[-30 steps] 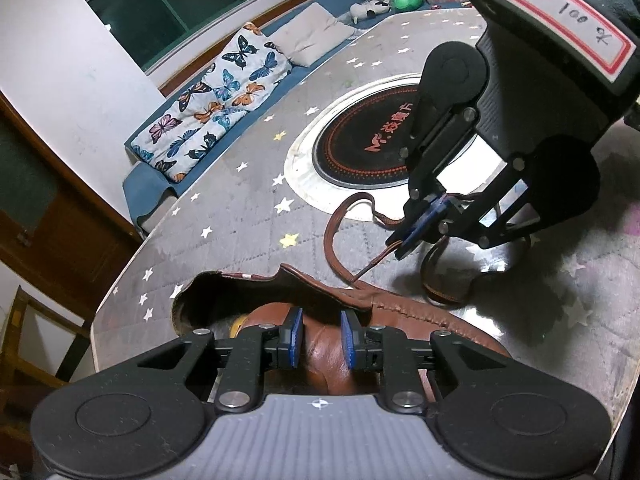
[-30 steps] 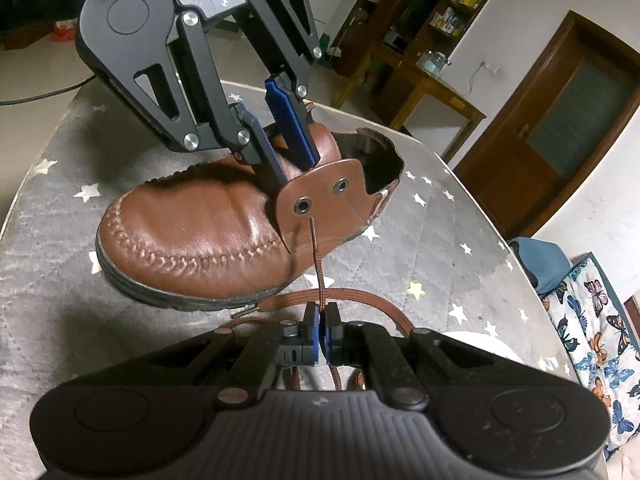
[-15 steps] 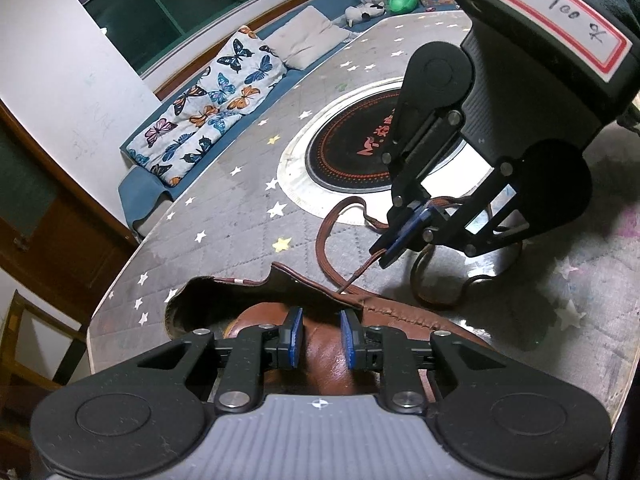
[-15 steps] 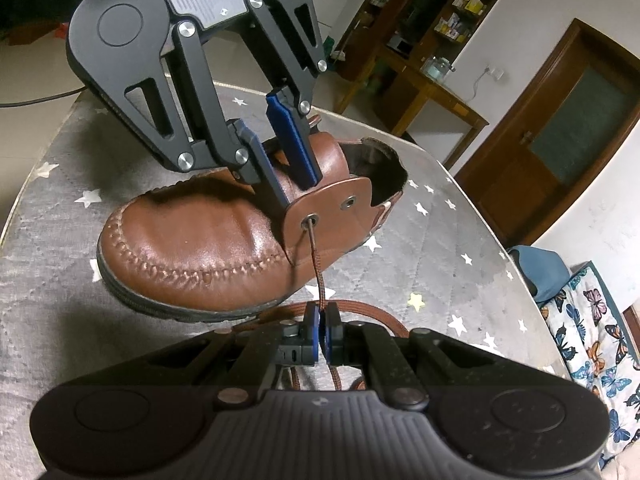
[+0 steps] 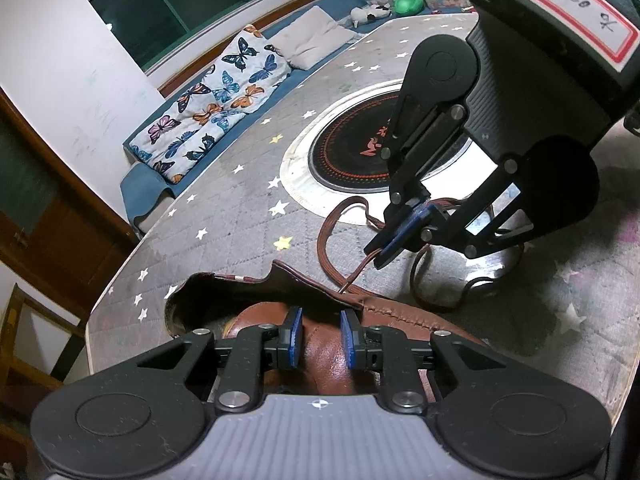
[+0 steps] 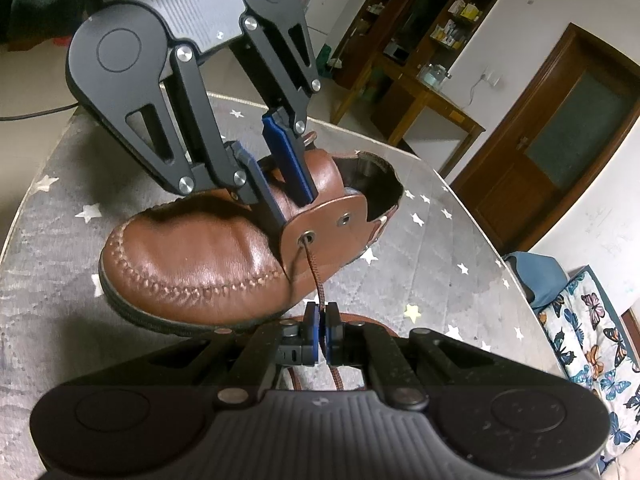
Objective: Lace up shoes with both hands
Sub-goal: 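Push the lace tip deeper through the eyelet with the right gripper while left holds flap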
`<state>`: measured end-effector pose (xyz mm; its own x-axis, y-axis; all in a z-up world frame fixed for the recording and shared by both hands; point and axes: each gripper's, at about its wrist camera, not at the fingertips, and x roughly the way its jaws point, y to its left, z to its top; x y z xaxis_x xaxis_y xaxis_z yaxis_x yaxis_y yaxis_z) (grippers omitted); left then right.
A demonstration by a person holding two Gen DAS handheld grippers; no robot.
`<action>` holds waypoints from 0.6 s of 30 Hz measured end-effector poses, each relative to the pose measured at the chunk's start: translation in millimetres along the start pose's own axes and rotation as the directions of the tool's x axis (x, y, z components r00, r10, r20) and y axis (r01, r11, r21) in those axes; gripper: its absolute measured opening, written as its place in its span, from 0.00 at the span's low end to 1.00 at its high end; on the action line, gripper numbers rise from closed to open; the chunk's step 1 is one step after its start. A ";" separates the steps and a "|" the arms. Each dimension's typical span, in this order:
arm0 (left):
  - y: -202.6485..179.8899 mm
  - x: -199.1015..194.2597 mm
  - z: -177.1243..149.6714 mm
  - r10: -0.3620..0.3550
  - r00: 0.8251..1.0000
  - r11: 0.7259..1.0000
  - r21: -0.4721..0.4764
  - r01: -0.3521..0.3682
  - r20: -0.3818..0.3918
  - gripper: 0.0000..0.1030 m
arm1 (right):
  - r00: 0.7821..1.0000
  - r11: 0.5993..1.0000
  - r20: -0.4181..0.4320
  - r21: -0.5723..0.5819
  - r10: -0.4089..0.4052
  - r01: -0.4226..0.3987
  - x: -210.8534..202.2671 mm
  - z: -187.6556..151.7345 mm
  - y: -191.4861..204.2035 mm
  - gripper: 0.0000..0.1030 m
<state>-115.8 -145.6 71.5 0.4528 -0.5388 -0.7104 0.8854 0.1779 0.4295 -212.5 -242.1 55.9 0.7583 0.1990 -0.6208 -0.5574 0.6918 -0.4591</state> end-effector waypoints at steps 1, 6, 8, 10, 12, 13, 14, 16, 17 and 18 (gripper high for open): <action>-0.1 -0.1 0.1 0.001 1.000 1.000 0.000 -0.001 0.000 0.23 | 1.000 1.000 0.001 0.000 0.000 0.000 0.4 0.5 -0.1 0.02; 0.9 0.1 -0.8 0.001 1.000 1.000 -0.003 -0.001 0.000 0.23 | 1.000 1.000 0.009 0.002 0.003 -0.003 0.5 2.3 -0.6 0.02; 1.1 0.7 -1.9 0.002 1.000 1.000 -0.001 -0.002 0.001 0.22 | 1.000 1.000 0.012 0.003 0.004 -0.004 0.4 3.1 -0.6 0.02; 2.0 0.9 -2.0 0.001 1.000 1.000 -0.002 -0.001 0.001 0.23 | 1.000 1.000 0.015 0.001 0.006 -0.006 0.0 3.9 -0.5 0.02; 3.2 1.2 -2.2 0.000 1.000 1.000 -0.004 0.000 0.002 0.22 | 1.000 1.000 0.017 0.001 0.006 -0.006 -0.1 4.4 -0.4 0.02; 3.7 1.3 -2.2 -0.001 1.000 1.000 -0.004 0.001 0.002 0.22 | 1.000 1.000 0.017 0.002 0.006 -0.006 -0.1 4.6 -0.5 0.02; 4.1 1.5 -2.3 -0.001 1.000 1.000 -0.003 0.001 0.002 0.22 | 1.000 1.000 0.018 0.003 0.007 -0.007 -0.1 4.7 -0.5 0.02; 5.7 2.2 -2.5 -0.003 1.000 1.000 -0.003 0.003 0.001 0.23 | 1.000 1.000 0.019 0.003 0.008 -0.008 -0.5 4.5 -0.3 0.02; 6.0 2.7 -2.5 -0.003 1.000 1.000 -0.002 0.003 0.001 0.22 | 1.000 1.000 0.020 0.004 0.010 -0.010 -0.5 4.4 -0.2 0.02; 5.6 3.3 -2.2 -0.004 1.000 1.000 0.000 0.004 0.000 0.22 | 1.000 1.000 0.021 0.004 0.010 -0.010 -0.8 4.2 0.0 0.02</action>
<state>-109.1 -144.6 70.4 0.4494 -0.5398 -0.7118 0.8872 0.1761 0.4265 -211.6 -239.3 59.1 0.7596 0.2202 -0.6120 -0.5636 0.6924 -0.4504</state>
